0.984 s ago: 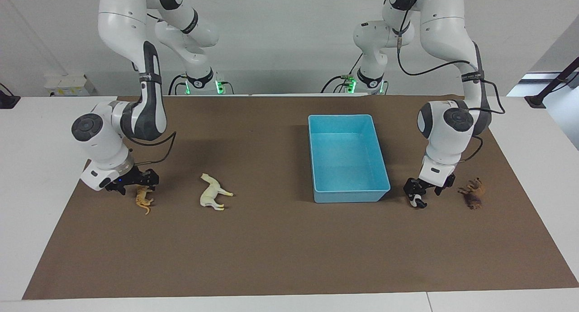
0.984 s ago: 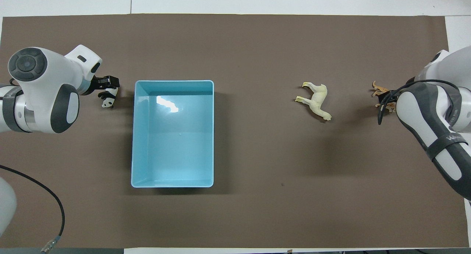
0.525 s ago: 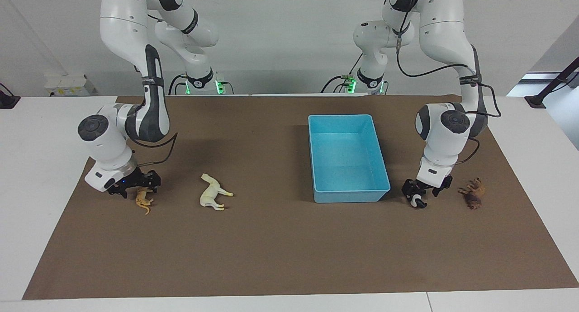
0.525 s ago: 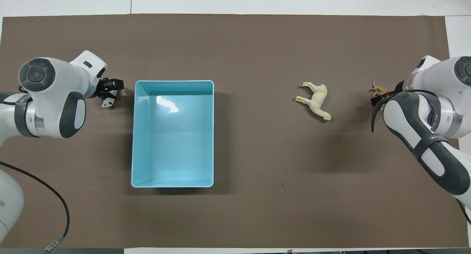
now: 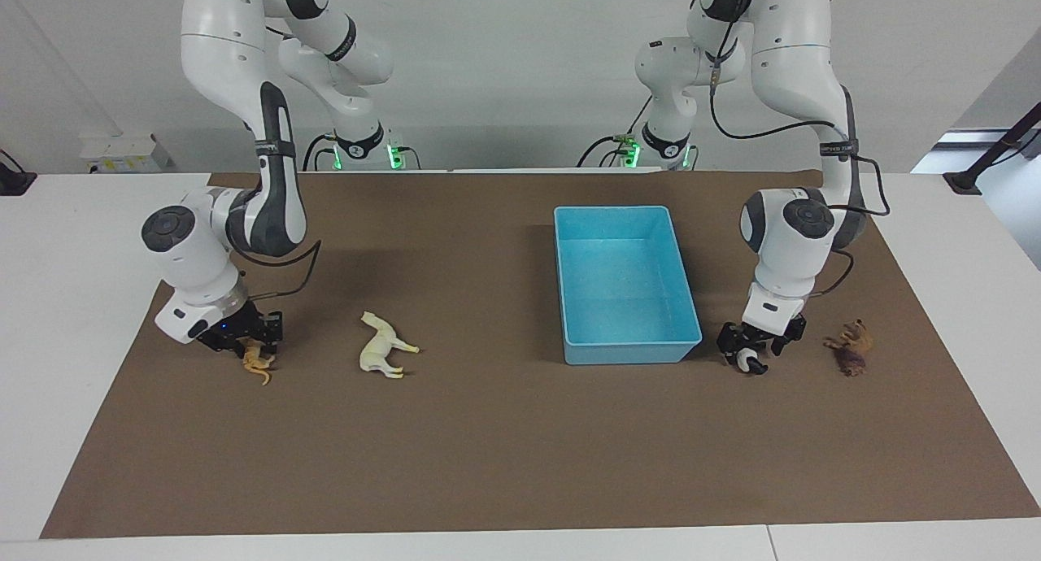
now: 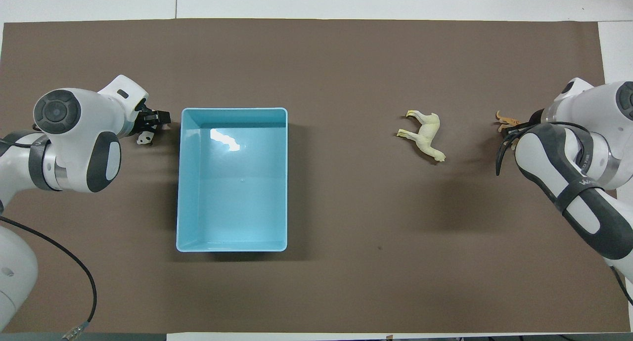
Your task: Put all toys into storage box
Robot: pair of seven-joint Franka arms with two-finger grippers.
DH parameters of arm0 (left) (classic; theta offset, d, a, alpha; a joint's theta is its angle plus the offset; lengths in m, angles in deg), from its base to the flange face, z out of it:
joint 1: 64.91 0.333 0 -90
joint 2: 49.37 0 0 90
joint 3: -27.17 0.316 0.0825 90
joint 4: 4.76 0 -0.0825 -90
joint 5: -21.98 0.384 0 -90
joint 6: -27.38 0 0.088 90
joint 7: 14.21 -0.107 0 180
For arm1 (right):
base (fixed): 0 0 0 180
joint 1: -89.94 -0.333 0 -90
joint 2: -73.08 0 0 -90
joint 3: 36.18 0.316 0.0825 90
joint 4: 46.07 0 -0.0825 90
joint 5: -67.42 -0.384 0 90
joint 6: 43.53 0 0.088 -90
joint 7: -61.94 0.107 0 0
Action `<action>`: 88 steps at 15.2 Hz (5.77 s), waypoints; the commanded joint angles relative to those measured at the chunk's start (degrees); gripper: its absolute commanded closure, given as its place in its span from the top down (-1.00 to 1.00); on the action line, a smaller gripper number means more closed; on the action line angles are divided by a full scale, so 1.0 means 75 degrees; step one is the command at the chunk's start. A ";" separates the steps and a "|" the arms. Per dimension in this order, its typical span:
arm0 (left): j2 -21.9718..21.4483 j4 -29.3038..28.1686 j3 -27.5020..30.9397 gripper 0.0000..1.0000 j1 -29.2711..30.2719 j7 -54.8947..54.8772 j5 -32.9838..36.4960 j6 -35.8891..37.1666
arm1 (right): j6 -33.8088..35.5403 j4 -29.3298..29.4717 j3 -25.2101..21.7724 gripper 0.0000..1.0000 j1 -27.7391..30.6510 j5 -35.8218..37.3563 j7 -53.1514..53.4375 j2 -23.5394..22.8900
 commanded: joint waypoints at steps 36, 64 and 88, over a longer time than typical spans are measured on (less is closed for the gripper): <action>-0.1127 0.1933 -0.0494 1.00 -0.2353 0.3096 -0.0200 0.4701 | 0.5446 0.3265 0.0120 -1.00 -0.0240 0.0159 0.1206 0.1342; 0.0959 0.2415 -0.0471 0.93 0.2487 -0.5818 -0.0142 0.1536 | 0.4318 0.6042 0.0073 1.00 -0.7587 0.0569 1.2152 -0.1705; 0.0466 0.1008 -0.0424 0.91 0.2710 -0.7850 -0.0142 0.1502 | 0.2283 0.1625 -0.0407 1.00 -0.3170 0.0557 0.6800 0.0089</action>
